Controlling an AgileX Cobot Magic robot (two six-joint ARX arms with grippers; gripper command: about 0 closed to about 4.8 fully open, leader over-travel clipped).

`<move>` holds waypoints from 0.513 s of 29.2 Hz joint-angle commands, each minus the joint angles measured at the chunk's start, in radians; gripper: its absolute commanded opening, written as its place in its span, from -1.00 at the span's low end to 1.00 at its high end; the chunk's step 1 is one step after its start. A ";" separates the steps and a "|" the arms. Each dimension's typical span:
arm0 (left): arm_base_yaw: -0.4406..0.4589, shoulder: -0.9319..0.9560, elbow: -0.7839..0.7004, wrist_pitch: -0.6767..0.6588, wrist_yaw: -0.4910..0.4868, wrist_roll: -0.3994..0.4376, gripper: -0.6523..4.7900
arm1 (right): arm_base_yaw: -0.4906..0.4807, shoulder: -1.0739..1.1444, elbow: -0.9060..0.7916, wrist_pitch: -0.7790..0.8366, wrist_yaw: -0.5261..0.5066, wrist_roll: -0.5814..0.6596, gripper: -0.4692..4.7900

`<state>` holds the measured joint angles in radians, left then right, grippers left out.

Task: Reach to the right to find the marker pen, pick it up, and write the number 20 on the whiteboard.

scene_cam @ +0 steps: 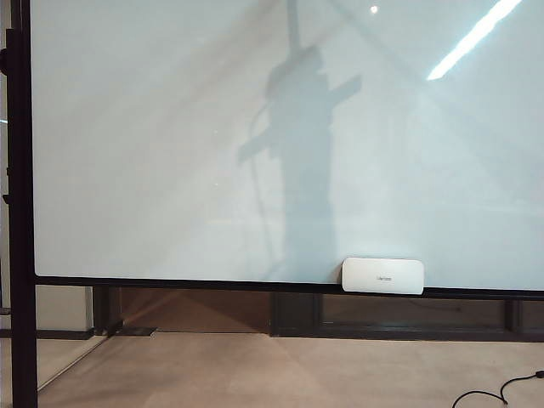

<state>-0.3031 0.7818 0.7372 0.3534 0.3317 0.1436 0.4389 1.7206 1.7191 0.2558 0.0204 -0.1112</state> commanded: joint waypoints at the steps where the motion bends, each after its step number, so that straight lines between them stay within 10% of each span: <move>1: -0.002 -0.002 0.005 -0.025 0.007 -0.007 -0.78 | 0.008 -0.003 0.004 -0.016 0.029 -0.021 -0.83; 15: -0.002 -0.003 0.005 -0.017 0.108 -0.017 -0.78 | 0.041 0.009 0.004 0.067 0.049 -0.100 -0.83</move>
<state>-0.3031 0.7818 0.7376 0.3180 0.4469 0.1291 0.4786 1.7298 1.7191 0.3019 0.0570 -0.1982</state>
